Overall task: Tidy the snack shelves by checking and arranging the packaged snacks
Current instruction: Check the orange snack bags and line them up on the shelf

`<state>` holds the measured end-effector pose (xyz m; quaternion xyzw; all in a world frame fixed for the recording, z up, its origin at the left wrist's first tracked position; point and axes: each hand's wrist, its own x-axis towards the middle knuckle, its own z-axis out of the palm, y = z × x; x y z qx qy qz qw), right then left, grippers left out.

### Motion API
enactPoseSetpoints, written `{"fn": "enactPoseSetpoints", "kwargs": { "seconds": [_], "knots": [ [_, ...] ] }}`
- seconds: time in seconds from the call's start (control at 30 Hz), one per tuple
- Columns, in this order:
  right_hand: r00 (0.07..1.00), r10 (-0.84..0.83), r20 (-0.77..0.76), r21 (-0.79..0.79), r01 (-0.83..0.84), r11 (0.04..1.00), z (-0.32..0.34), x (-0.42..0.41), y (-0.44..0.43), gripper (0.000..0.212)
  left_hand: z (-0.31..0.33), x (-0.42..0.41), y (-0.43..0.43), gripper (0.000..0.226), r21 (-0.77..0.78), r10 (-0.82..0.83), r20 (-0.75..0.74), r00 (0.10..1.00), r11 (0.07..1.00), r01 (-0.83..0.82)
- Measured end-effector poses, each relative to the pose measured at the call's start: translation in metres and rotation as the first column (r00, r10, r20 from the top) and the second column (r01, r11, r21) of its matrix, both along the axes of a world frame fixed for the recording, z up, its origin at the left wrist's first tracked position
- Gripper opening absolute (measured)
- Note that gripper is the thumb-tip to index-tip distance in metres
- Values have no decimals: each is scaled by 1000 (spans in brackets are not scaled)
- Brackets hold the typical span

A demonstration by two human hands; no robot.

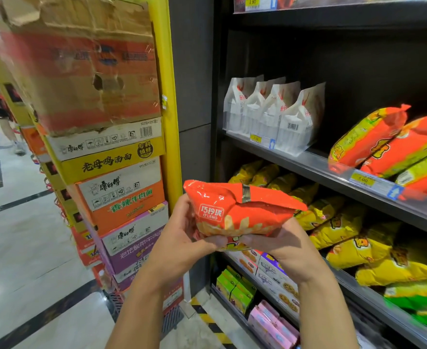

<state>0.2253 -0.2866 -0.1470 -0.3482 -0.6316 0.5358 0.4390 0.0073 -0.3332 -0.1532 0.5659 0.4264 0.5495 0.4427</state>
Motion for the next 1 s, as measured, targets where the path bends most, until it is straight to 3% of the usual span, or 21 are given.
{"fn": "enactPoseSetpoints", "kwargs": {
  "seconds": [0.17, 0.37, 0.57, 0.7, 0.8, 0.9, 1.0],
  "knots": [
    [1000, 10, -3, 2, -10, 1000, -3, 2, 2, 60, 2, -9, -4, 74, 7, -55, -49, 997, 998, 55],
    [1000, 4, 24, -67, -3, 998, -4, -3, 4, 55, 3, -15, -8, 75, -95, -60, 4, 998, 994, 60],
    [998, 53, -38, -289, -61, 955, -1, -19, 3, 95, 12, -6, -7, 61, -229, 110, 80, 991, 969, -90],
    [999, 16, -43, -435, -33, 900, 11, -30, -4, 62, 15, 0, -5, 63, -372, 214, 104, 971, 914, -161],
    [991, -15, 133, -417, 70, 906, 18, -33, -6, 46, 18, 0, -6, 56, -457, 175, -7, 984, 875, -159],
    [963, -11, 271, -394, 121, 911, 18, -32, -3, 47, 17, -4, -6, 59, -544, 138, -69, 988, 825, -153],
    [957, -14, 291, -421, 141, 896, 13, -30, -2, 50, 16, -2, -6, 60, -571, 167, -77, 983, 801, -181]
  ]
}}
